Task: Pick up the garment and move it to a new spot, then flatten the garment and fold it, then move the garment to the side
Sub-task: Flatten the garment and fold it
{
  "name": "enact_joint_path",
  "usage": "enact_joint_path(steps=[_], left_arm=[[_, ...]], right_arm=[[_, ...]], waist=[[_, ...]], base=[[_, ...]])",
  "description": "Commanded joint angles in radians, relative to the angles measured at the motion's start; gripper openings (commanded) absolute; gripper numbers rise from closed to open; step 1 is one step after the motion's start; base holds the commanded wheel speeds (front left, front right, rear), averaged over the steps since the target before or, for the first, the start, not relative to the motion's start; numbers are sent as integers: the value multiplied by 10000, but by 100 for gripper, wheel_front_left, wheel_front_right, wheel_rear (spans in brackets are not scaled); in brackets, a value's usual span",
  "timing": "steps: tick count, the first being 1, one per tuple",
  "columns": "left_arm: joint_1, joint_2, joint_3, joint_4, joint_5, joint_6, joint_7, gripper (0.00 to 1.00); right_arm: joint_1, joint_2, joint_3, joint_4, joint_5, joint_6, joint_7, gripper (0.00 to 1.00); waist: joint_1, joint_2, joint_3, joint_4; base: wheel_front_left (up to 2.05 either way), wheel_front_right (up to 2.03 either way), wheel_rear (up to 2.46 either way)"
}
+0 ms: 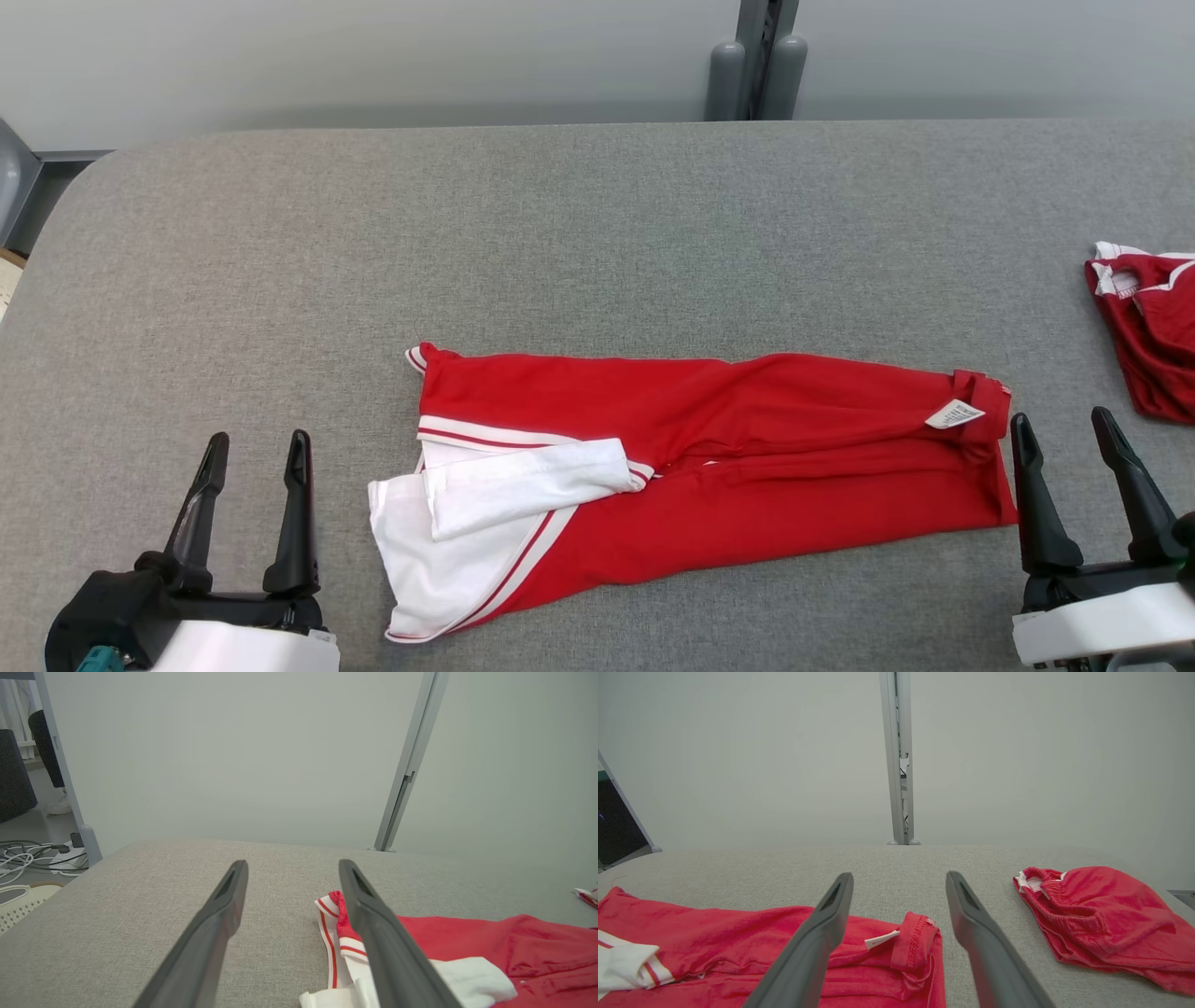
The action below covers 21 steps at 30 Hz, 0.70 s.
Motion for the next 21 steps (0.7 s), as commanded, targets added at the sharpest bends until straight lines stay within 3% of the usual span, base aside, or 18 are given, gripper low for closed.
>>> enact_joint_path(steps=[1, 12, 21], left_arm=[[10, 0, 65, 15, 73, -31, -8, 100], [-124, -274, 217, 211, 271, -376, -9, 100], [-682, -533, 31, 315, 445, -714, -9, 100]], right_arm=[[37, -17, -20, 12, 38, 4, 15, 100], [-129, -62, -158, 238, 218, 4, 73, 100], [-1223, -179, -484, 2252, 536, 4, 17, 100]], waist=[[0, 0, 1, 2], [0, 0, 87, 88], [0, 0, 681, 402]], base=[[0, 0, 0], [0, 0, 0], [0, 0, 0]])
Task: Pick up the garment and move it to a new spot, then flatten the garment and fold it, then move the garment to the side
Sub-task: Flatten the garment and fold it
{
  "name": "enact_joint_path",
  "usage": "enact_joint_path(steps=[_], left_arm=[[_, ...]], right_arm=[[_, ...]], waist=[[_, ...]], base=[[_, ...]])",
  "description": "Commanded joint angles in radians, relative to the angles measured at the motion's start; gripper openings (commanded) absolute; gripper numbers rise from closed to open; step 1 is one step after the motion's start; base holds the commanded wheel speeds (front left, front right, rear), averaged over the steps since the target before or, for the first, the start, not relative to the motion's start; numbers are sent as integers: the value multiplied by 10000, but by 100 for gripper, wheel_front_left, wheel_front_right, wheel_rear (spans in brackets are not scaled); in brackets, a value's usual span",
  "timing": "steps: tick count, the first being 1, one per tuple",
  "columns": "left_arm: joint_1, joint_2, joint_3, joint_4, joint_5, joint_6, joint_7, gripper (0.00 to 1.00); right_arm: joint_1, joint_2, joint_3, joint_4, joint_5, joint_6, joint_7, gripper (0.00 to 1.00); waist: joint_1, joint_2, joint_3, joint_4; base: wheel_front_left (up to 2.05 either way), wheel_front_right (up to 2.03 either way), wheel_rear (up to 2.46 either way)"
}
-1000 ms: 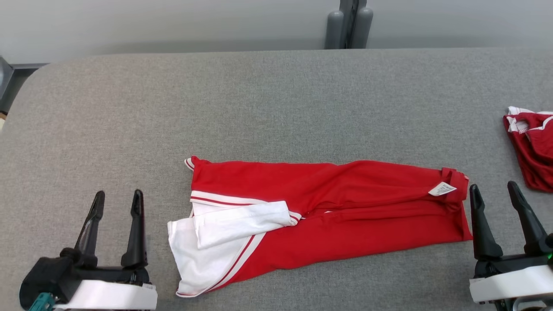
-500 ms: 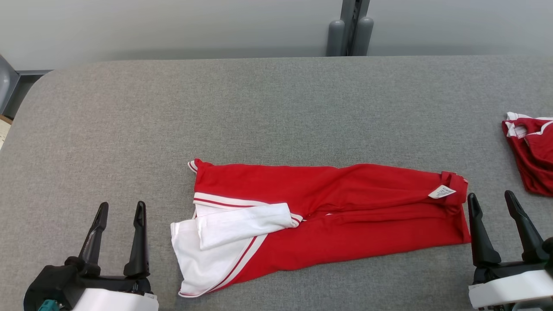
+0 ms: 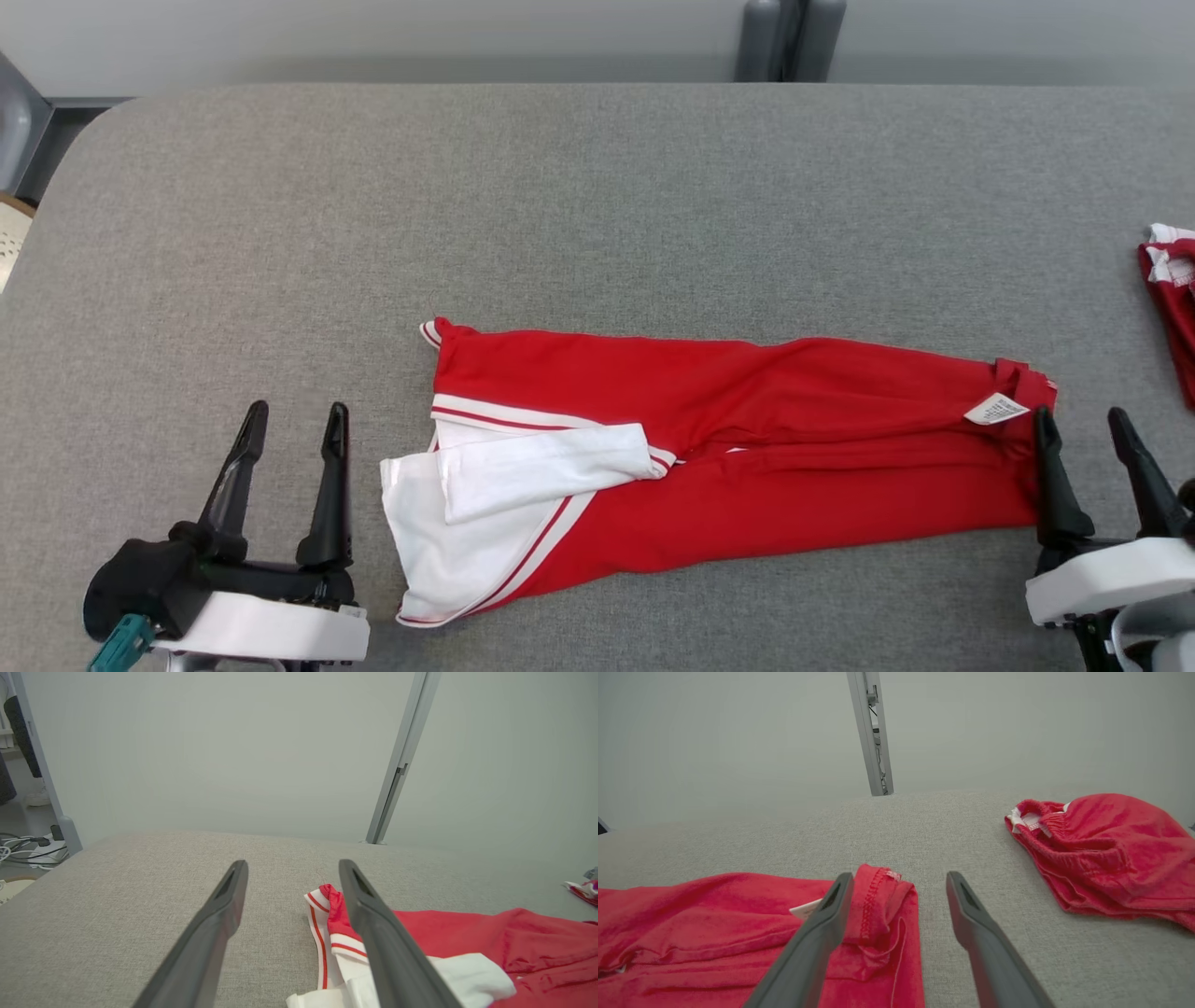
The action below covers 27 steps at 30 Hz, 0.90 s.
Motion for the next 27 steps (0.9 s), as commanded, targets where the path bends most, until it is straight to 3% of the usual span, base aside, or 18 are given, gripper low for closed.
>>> enact_joint_path(steps=[1, 13, 14, 15, 16, 27], left_arm=[[-224, -28, 7, 12, 51, -51, -9, 100], [-966, -262, 223, 555, 207, -543, -9, 100], [-989, -270, 270, 588, 263, -550, -9, 100], [-1008, -292, 305, 613, 298, -575, -9, 100], [-1013, -329, 359, 603, 314, -588, -9, 100], [-770, -518, 761, 574, 521, -732, -9, 100]], right_arm=[[-209, -27, 27, 255, 62, 4, -69, 100], [-1047, 133, 477, 3348, 670, 1, -32, 100], [-1055, 160, 599, 3492, 737, 1, -28, 49], [-1045, 199, 712, 3638, 858, 1, 6, 30], [-1032, 241, 831, 3743, 968, 1, 37, 0], [-550, -567, 268, 3329, 1454, -61, -626, 0]], waist=[[0, 0, 199, 128], [0, 0, 845, 440], [0, 0, 859, 442], [0, 0, 862, 442], [0, 0, 878, 421], [0, 0, 669, 214]], base=[[0, 0, 0], [0, 0, 0], [0, 0, 0], [0, 0, 0], [0, 0, 0], [0, 0, 0]])
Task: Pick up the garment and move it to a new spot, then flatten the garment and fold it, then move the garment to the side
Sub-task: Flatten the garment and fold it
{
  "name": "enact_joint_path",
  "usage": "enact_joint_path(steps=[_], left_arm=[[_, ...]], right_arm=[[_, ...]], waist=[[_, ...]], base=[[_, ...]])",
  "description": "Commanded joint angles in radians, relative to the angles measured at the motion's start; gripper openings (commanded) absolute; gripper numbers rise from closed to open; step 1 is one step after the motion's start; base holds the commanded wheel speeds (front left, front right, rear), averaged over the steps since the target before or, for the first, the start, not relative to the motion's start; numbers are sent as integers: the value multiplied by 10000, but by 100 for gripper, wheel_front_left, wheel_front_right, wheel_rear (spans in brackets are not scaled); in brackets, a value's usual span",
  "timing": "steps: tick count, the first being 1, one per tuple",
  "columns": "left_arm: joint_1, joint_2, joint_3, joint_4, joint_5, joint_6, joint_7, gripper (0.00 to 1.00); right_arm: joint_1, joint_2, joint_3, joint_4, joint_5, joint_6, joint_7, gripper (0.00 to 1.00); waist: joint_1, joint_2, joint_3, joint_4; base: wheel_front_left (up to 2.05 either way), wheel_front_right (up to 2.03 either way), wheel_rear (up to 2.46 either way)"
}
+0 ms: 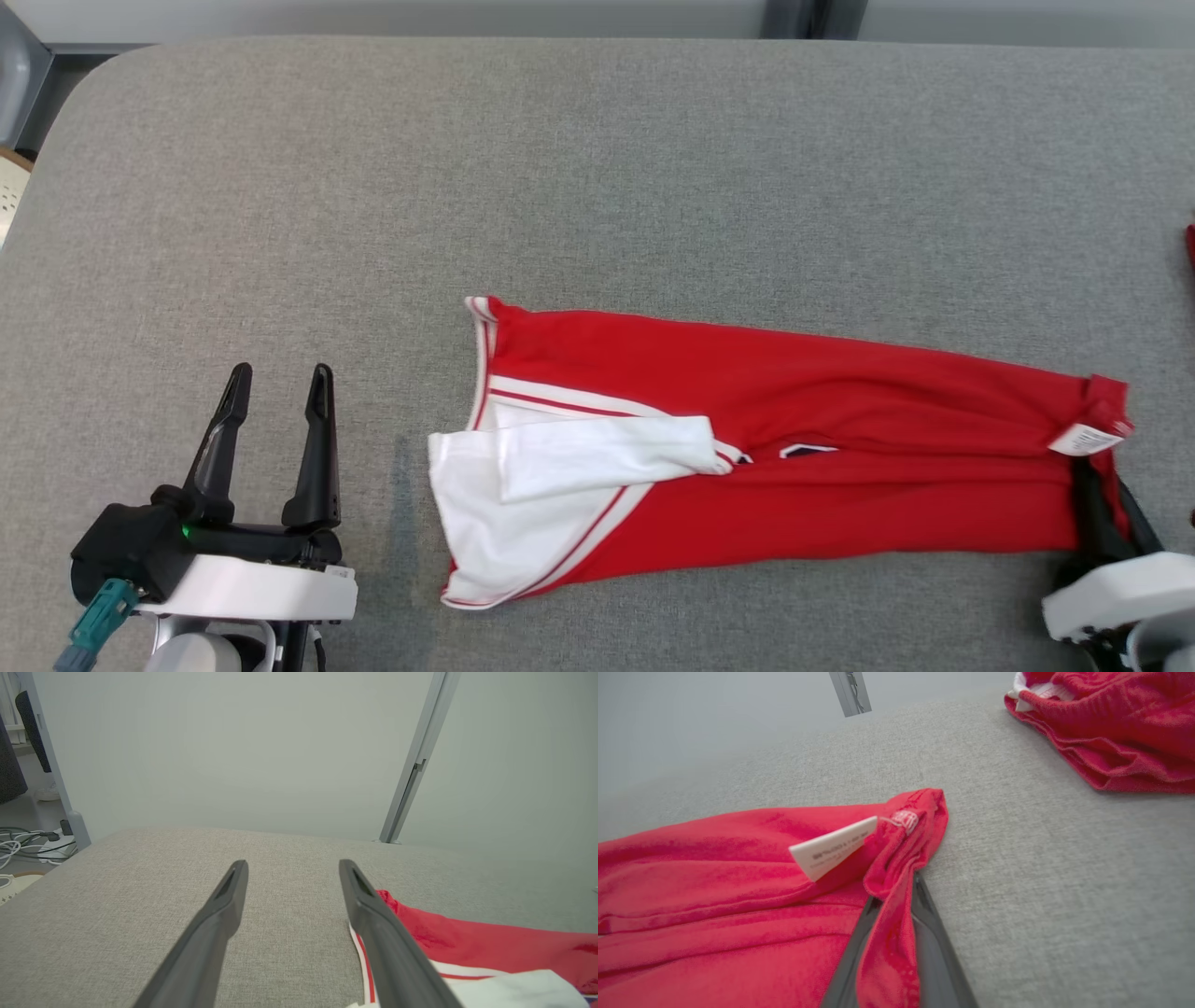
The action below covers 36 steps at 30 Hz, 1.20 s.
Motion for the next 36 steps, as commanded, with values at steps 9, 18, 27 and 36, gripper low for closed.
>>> enact_joint_path(steps=[9, 18, 27, 36], left_arm=[[219, -83, 284, -107, 187, -145, -9, 100], [438, -106, 436, -52, 296, -182, -9, 100], [615, -131, 372, -53, 377, -210, -9, 100], [413, -193, 108, 40, 455, -252, -9, 100]], right_arm=[[665, -817, -783, -244, 241, -98, -66, 0], [494, -446, 213, -2489, 95, -77, 1185, 0], [-138, 399, 2163, -5097, -60, -77, 2477, 0], [-1033, 1064, 4634, -3905, 692, -77, 2254, 0]], waist=[[0, -1, -240, -161], [0, -1, -611, -310], [0, -1, -920, -159], [0, -1, -924, 360]], base=[[0, 0, 0], [0, 0, 0], [0, 0, 0], [0, 0, 0]])
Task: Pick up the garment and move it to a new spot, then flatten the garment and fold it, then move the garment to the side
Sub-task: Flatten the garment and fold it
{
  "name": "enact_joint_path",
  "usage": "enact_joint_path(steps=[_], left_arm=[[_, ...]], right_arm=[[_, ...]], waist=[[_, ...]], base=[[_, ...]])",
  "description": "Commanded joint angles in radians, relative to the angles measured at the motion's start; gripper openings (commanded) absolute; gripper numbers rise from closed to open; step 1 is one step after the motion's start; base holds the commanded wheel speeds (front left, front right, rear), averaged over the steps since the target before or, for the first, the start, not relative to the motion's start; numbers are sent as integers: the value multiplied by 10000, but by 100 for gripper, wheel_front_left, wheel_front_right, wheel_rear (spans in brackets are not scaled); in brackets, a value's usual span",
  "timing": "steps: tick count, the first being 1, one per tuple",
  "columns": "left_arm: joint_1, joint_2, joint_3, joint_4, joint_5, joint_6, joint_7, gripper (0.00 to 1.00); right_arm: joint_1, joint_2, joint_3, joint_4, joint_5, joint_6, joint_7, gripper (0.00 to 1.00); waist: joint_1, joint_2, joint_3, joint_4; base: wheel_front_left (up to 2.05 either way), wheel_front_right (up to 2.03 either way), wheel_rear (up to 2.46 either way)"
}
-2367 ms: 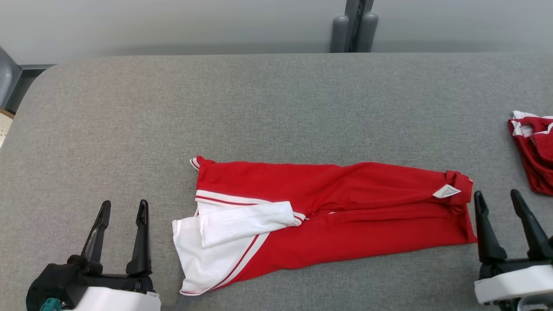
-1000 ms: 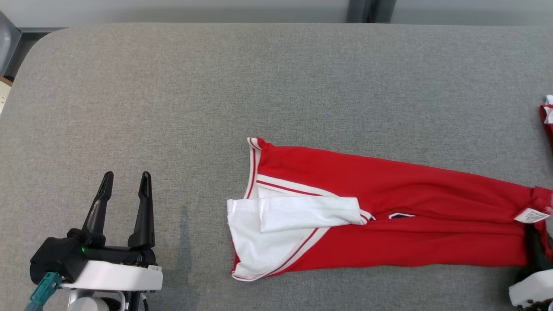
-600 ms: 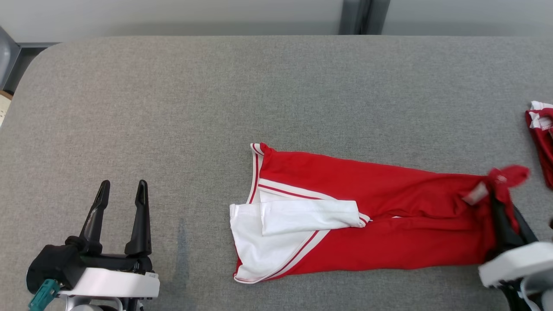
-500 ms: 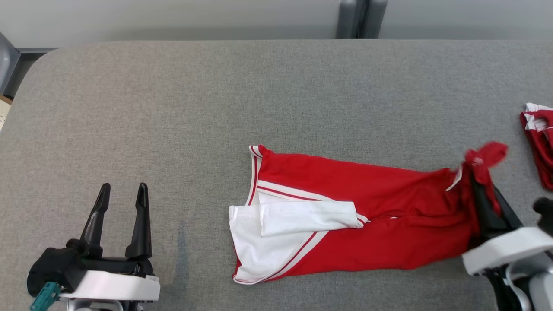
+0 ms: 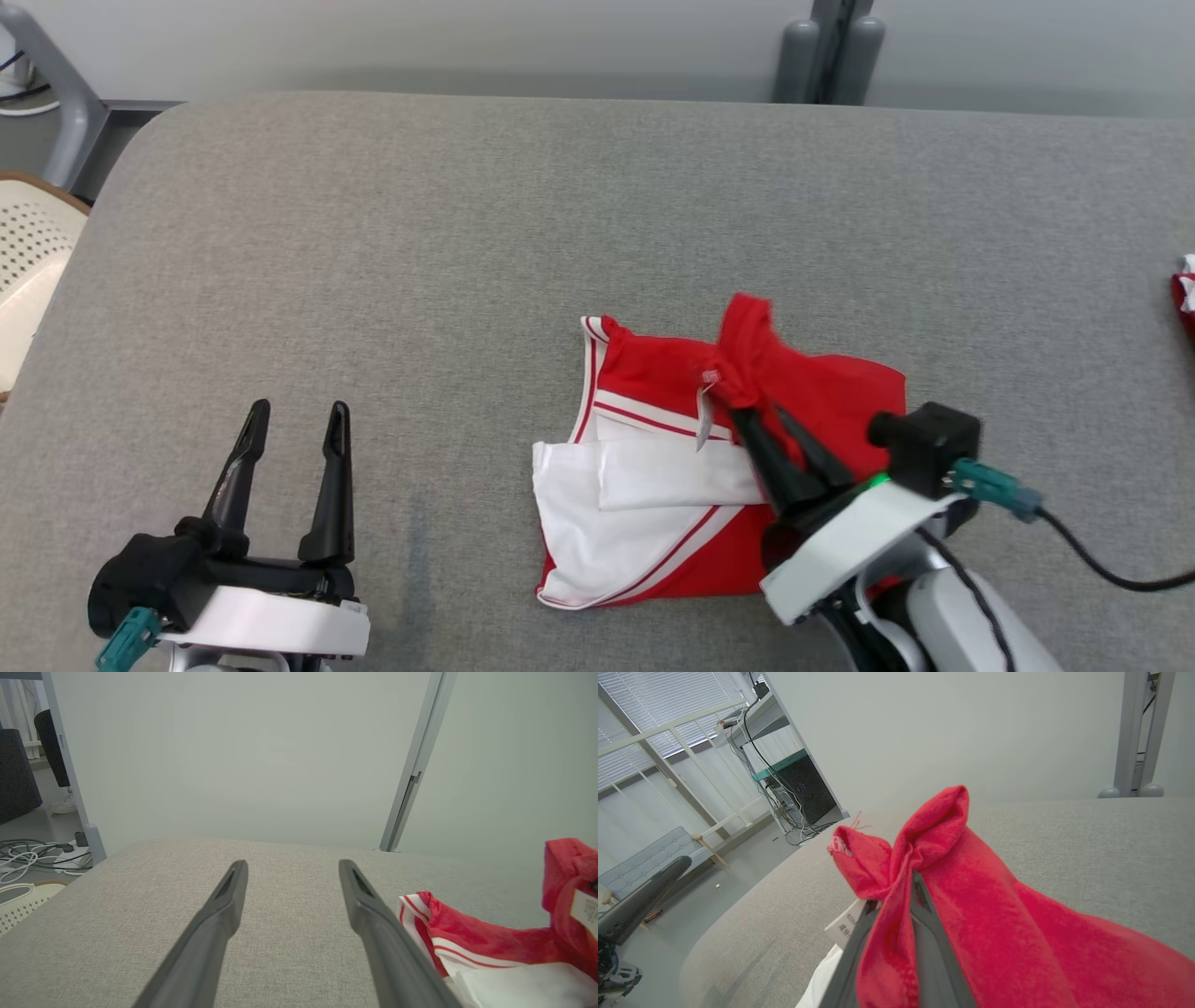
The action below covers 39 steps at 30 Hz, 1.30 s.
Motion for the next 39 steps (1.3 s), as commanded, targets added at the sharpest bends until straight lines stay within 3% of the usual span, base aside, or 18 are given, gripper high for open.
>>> enact_joint_path(steps=[1, 17, 18, 20, 25, 28, 39], left_arm=[[-168, 26, -54, 45, 70, -57, -9, 100], [-734, -90, -369, 291, 8, -184, -9, 100], [-758, -98, -363, 297, 11, -197, -9, 100], [-817, -109, -327, 320, 19, -215, -9, 100], [-869, -140, -196, 333, 50, -245, -9, 100], [-876, -156, -131, 332, 80, -245, -9, 100], [-678, -174, 191, 244, 251, -272, -9, 100]], right_arm=[[-288, 2, 336, 465, 239, 0, -217, 0], [-2390, 86, 3311, 4053, 2746, 1, -2319, 0], [-2490, 90, 3390, 4178, 2834, 1, -2368, 22], [-2660, 90, 3535, 4370, 3002, 1, -2437, 100], [-2977, 94, 3936, 4007, 3290, 1, -2519, 100], [-3023, 90, 3664, 3372, 3024, 0, -2509, 100], [-1454, -658, -163, 977, 566, 0, -2506, 100]], waist=[[0, -1, 35, 180], [0, -1, 605, 848], [0, -1, 631, 852], [0, -1, 677, 836], [0, -1, 722, 679], [0, -1, 732, 566], [0, -1, 571, 84]], base=[[0, 0, 0], [0, 0, 0], [0, 0, 0], [0, 0, 0], [0, 0, 0], [0, 0, 0], [0, 0, 0]])
